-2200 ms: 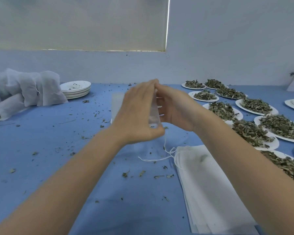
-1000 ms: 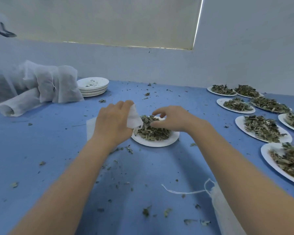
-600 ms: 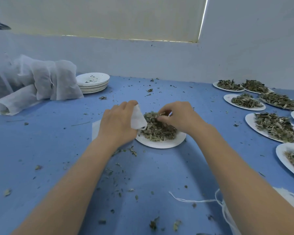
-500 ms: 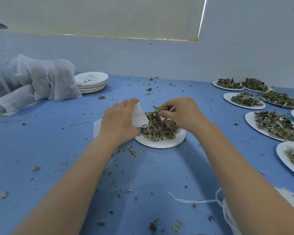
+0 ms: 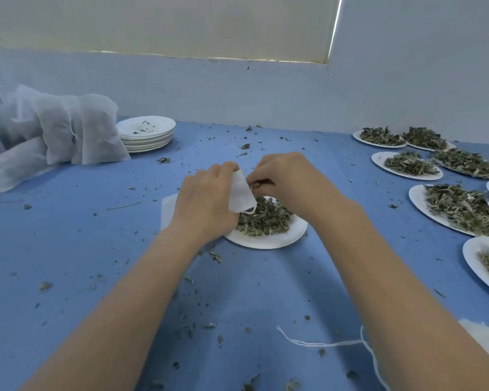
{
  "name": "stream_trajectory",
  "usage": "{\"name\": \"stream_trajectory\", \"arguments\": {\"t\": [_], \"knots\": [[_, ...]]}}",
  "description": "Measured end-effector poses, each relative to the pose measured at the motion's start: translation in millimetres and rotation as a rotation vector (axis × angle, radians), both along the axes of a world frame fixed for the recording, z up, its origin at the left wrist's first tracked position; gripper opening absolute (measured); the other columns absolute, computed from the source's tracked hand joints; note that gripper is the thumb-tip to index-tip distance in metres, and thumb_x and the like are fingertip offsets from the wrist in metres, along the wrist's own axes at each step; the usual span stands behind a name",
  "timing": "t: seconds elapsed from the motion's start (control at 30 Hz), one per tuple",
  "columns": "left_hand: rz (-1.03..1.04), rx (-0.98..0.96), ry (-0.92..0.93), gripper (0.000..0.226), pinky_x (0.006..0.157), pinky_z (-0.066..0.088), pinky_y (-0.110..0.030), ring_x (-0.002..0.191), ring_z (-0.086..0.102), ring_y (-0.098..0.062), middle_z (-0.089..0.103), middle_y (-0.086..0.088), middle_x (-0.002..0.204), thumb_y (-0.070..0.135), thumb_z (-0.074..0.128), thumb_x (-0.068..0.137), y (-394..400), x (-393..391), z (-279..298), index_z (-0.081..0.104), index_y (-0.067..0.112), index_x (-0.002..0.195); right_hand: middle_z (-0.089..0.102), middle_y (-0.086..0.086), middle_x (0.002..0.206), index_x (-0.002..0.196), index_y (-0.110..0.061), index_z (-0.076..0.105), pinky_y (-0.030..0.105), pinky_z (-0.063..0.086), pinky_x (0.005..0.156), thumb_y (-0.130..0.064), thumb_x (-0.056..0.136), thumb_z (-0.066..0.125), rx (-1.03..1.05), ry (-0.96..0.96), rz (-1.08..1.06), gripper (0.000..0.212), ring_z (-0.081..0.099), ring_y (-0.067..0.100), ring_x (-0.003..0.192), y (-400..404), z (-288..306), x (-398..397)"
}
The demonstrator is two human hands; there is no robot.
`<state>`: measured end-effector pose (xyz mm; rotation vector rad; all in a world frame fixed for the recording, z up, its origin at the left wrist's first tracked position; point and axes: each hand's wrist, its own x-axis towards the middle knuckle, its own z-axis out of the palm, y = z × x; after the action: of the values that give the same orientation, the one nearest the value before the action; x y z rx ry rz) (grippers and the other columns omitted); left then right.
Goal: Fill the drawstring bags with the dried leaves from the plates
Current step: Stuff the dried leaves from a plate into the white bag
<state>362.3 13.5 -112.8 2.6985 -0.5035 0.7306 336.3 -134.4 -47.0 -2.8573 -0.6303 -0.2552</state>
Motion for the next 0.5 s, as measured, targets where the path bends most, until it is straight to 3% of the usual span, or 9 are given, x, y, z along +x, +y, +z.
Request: {"name": "stream_trajectory", "arguments": {"t": [0.13,0.2,0.3,0.37,0.5], "knots": [[-0.042,-0.094,0.045,0.057,0.076,0.033,-0.032,0.097,0.052,-0.028,0.055,-0.005,0.114,0.016,0.065,0.073,-3,-3,-3,0.045,0.017,0.127,0.066,0.016,0.09,0.093,-0.009,0.072,0.032,0.042,0.076,-0.012,0.085,0.063,0.082,-0.071,0.054,0.013,0.054,0.023,0.076,0,-8,1],[-0.058,-0.185,0.073,0.056,0.075,0.034,-0.031,0.098,0.053,-0.027,0.056,-0.005,0.114,0.019,0.067,0.074,-4,-4,-3,0.046,0.017,0.125,0.071,0.009,0.089,0.098,-0.015,0.073,0.025,0.047,0.079,-0.012,0.081,0.068,0.263,-0.001,0.064,0.018,0.062,0.018,0.082,-2,-10,0],[-0.074,-0.281,0.091,0.053,0.072,0.036,-0.029,0.097,0.053,-0.023,0.058,0.001,0.11,0.026,0.066,0.072,-4,-5,0,0.047,0.02,0.122,0.074,-0.009,0.09,0.104,-0.023,0.072,0.01,0.049,0.077,-0.003,0.078,0.067,0.587,0.167,0.08,0.034,0.065,-0.004,0.085,-5,-11,-2],[-0.081,-0.353,0.1,0.054,0.072,0.039,-0.029,0.096,0.053,-0.02,0.059,0.005,0.108,0.033,0.063,0.068,-4,-6,3,0.049,0.023,0.12,0.071,-0.019,0.08,0.1,-0.027,0.073,0.005,0.045,0.071,-0.005,0.08,0.065,0.632,0.145,0.059,0.03,0.064,-0.008,0.08,-3,-12,-2],[-0.094,-0.358,0.099,0.055,0.074,0.038,-0.027,0.097,0.055,-0.018,0.059,0.006,0.112,0.032,0.063,0.07,-4,-7,5,0.05,0.025,0.123,0.071,0.003,0.091,0.09,-0.019,0.074,0.027,0.047,0.079,-0.006,0.083,0.06,0.513,0.051,0.048,0.021,0.063,0.018,0.091,6,-13,-1]]}}
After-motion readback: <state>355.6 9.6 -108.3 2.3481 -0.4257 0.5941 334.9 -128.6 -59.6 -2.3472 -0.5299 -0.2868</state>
